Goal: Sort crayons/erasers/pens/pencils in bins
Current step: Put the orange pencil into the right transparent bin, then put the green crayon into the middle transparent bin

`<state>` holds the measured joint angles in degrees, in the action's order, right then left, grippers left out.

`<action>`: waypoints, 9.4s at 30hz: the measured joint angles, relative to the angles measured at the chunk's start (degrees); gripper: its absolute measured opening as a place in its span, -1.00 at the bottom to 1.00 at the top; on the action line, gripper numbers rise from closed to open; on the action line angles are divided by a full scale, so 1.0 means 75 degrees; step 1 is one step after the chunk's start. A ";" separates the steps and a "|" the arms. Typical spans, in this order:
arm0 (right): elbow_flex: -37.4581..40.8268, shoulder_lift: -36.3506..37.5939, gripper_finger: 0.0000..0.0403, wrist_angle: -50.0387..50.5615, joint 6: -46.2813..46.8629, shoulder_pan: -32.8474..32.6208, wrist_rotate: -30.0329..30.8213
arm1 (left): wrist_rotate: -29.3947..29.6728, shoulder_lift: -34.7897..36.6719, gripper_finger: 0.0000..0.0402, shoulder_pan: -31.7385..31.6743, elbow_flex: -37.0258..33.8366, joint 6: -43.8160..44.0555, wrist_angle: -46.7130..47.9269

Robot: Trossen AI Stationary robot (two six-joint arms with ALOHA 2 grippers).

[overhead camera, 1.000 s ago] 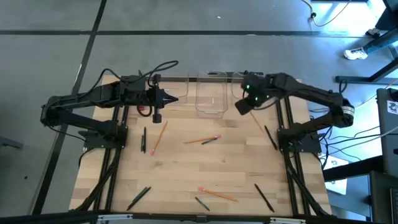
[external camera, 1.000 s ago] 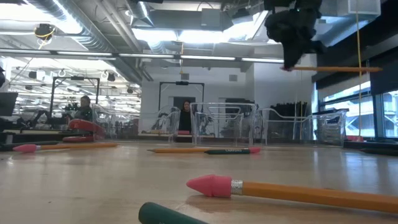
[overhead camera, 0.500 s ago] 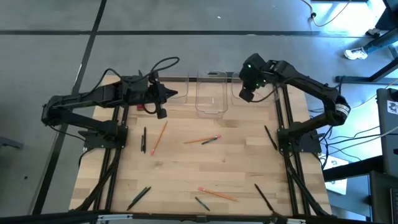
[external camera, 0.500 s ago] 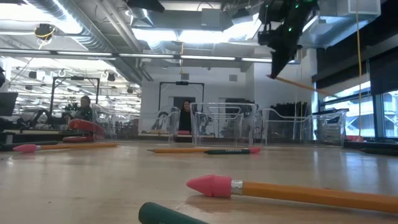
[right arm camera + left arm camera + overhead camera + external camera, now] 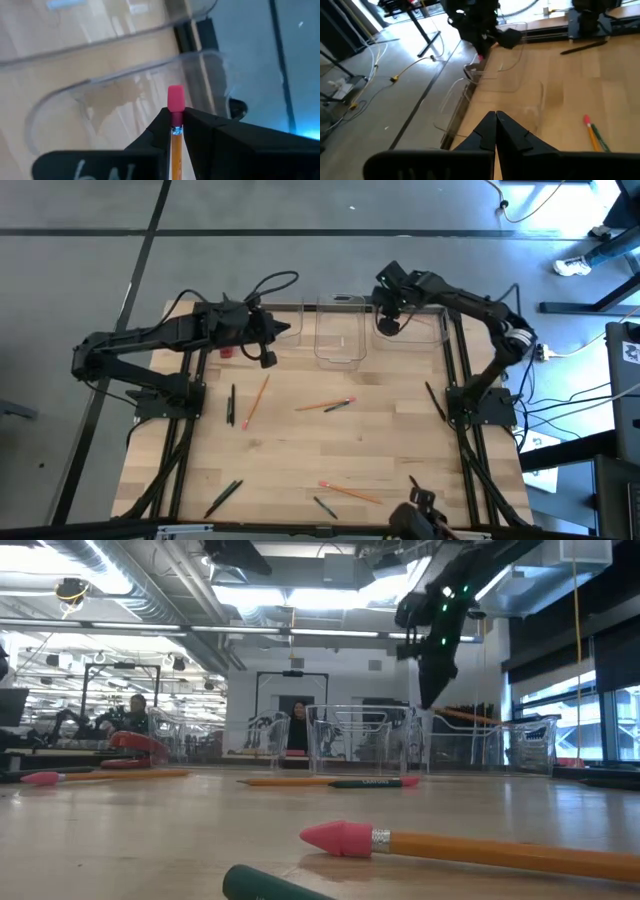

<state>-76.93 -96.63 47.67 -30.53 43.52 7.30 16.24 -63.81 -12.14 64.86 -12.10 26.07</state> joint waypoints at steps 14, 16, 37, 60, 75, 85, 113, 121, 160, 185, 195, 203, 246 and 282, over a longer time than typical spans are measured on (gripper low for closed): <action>0.0025 -0.0997 -0.79 -0.0057 -0.0223 0.0697 -0.0989 | -0.0004 -0.0009 -1.00 -0.0350 -0.0003 -0.0006 -0.0010; 0.0035 -0.1123 -0.79 -0.0069 -0.0223 0.0697 -0.0987 | -0.0002 -0.0009 -1.00 -0.0350 -0.0003 -0.0040 -0.0010; 0.0038 -0.1344 -0.48 -0.0097 -0.0210 0.0697 -0.0926 | -0.0002 -0.0009 -1.00 -0.0347 -0.0003 -0.0058 -0.0001; -0.3639 -0.0507 -0.42 0.3947 0.0202 -0.1848 -0.1259 | -0.0119 -0.0006 -1.00 -0.0260 -0.0006 0.0669 0.0491; -0.3207 -0.0421 -0.42 0.2425 0.0613 -0.4609 -0.2648 | -0.0710 0.0055 -1.00 0.0055 -0.0012 0.3383 0.3706; -0.1287 -0.0418 -0.42 0.0227 0.0636 -0.5097 -0.2648 | -0.1043 0.0058 -1.00 0.0465 -0.0012 0.3366 0.3786; 0.1230 -0.0424 -0.42 -0.2705 0.1524 -0.5983 -0.2555 | -0.1045 0.0058 -1.00 0.1364 -0.0012 0.4605 0.5035; 0.2265 -0.0424 -0.42 -0.4337 0.1563 -0.6087 -0.2045 | -0.1043 0.0058 -1.00 0.1486 -0.0012 0.4613 0.4993; 0.3212 -0.1289 -0.42 -0.6473 0.1036 -0.6020 -0.1651 | -0.0821 0.0058 -1.00 0.1480 -0.0012 0.4602 0.4910; 0.3288 -0.1266 -0.42 -0.6520 0.1206 -0.5821 -0.1573 | -0.0827 0.0058 -1.00 0.1480 -0.0012 0.4610 0.4913; 0.3293 -0.1266 -0.42 -0.6168 0.1234 -0.5819 -0.1987 | -0.0827 0.0058 -1.00 0.1480 -0.0012 0.4613 0.4913; 0.3293 -0.1266 -0.42 -0.6135 0.2093 -0.5816 -0.1960 | -0.0827 0.0055 -1.00 0.1466 -0.0012 0.4605 0.4913; 0.2672 -0.1439 -0.91 -0.5271 0.3462 -0.5941 -0.1965 | -0.1049 0.0102 -1.00 0.1352 -0.0012 0.4529 0.4915; 0.0810 -0.1519 -0.52 -0.3842 0.3819 -0.5772 -0.1523 | -0.1072 0.0533 -1.00 0.1357 -0.0006 0.3733 0.4916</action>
<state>-70.85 -108.03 18.85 -1.89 0.23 -4.12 8.20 -59.81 -1.96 64.82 15.90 62.94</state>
